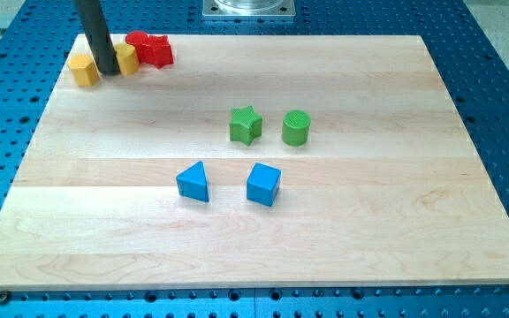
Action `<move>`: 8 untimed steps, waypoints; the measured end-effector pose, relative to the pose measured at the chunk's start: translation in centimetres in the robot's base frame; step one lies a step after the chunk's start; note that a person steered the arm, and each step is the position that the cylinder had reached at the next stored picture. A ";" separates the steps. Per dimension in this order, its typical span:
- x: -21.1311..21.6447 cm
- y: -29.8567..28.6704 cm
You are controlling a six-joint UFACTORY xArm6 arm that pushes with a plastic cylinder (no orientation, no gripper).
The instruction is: Move the yellow heart closely to the green star
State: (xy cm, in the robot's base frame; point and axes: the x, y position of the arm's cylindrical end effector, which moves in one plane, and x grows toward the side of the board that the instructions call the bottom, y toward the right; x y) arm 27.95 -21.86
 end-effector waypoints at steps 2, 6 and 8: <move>-3.6 -1.6; 9.8 9.4; 5.2 6.7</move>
State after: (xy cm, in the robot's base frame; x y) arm 33.13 -15.15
